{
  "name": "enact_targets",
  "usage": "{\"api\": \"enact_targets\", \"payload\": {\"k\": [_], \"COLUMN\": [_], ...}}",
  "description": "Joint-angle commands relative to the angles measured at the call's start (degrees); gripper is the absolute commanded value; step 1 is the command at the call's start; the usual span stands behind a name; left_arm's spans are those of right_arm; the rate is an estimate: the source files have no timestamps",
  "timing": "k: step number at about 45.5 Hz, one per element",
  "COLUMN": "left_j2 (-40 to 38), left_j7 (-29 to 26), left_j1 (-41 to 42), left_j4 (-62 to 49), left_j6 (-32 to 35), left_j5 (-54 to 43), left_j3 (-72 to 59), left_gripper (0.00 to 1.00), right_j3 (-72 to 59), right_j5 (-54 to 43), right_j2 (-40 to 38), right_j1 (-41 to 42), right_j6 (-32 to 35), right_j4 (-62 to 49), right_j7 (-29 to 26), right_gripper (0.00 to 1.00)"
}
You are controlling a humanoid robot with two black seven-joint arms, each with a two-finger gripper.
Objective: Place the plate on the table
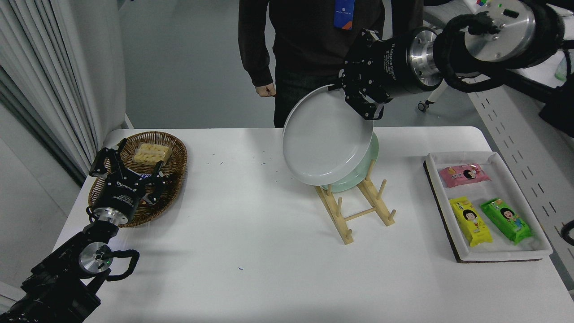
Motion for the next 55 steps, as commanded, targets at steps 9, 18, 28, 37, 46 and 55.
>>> {"api": "enact_targets", "payload": {"k": [9, 18, 28, 37, 46, 55], "left_j2": [0.00, 0.00, 0.00, 0.00, 0.00, 0.00], "left_j7": [0.00, 0.00, 0.00, 0.00, 0.00, 0.00], "left_j1": [0.00, 0.00, 0.00, 0.00, 0.00, 0.00], "left_j4": [0.00, 0.00, 0.00, 0.00, 0.00, 0.00], "left_j6": [0.00, 0.00, 0.00, 0.00, 0.00, 0.00], "left_j5": [-0.06, 0.03, -0.06, 0.03, 0.03, 0.03], "left_j3": [0.00, 0.09, 0.00, 0.00, 0.00, 0.00], "left_gripper": [0.98, 0.98, 0.98, 0.98, 0.98, 0.98], "right_j3": [0.14, 0.05, 0.05, 0.14, 0.14, -0.39], "right_j5": [2.35, 2.98, 2.01, 2.27, 2.36, 2.27], "right_j2": [4.20, 6.93, 9.13, 11.32, 14.66, 17.56], "right_j1": [-2.07, -2.59, -5.41, -6.11, -6.37, -7.16], "right_j6": [-3.24, -3.24, -3.15, -3.06, -2.53, -2.45], "right_j4": [-3.29, -4.79, -5.84, -10.67, -15.33, -17.36], "right_j7": [-0.27, -0.27, -0.09, -0.18, -0.18, -0.18], "right_gripper": [0.00, 0.00, 0.00, 0.00, 0.00, 0.00]}}
